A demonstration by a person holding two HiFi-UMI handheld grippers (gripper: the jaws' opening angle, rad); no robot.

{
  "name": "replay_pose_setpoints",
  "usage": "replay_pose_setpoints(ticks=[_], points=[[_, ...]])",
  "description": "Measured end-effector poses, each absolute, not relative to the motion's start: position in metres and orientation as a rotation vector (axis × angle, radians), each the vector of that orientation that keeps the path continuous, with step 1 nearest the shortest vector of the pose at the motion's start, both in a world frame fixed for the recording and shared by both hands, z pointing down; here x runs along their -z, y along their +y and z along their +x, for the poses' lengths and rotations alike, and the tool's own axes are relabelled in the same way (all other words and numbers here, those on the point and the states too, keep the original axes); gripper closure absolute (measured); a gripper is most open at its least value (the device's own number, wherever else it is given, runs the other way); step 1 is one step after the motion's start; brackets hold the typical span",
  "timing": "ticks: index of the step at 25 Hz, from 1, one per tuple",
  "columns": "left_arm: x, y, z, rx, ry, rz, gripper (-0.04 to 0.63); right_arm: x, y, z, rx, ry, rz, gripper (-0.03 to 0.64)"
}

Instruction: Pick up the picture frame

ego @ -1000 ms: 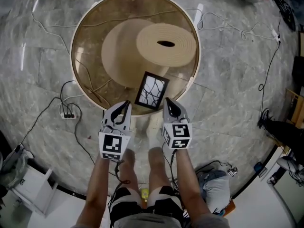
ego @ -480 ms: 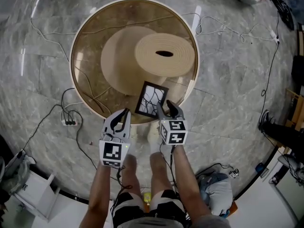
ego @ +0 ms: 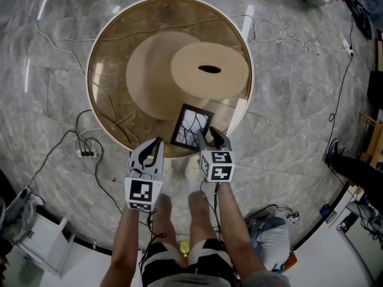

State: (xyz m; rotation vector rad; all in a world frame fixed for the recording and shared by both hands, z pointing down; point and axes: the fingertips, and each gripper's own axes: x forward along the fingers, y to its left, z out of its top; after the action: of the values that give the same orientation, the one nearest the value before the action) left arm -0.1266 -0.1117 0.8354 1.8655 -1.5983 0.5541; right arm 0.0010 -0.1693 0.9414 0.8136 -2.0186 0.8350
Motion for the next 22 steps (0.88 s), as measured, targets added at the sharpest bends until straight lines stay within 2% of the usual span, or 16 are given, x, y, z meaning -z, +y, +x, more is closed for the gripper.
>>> replay_pose_setpoints(ticks=[14, 22], points=[[-0.835, -0.106, -0.130, -0.553, -1.595, 1.854, 0.568, -0.938, -0.167, -0.002, -0.859, -2.013, 0.785, 0.542], [-0.834, -0.100, -0.138, -0.547, -1.609, 1.844, 0.568, -0.934, -0.166, -0.012, -0.800, -2.063, 0.761, 0.555]])
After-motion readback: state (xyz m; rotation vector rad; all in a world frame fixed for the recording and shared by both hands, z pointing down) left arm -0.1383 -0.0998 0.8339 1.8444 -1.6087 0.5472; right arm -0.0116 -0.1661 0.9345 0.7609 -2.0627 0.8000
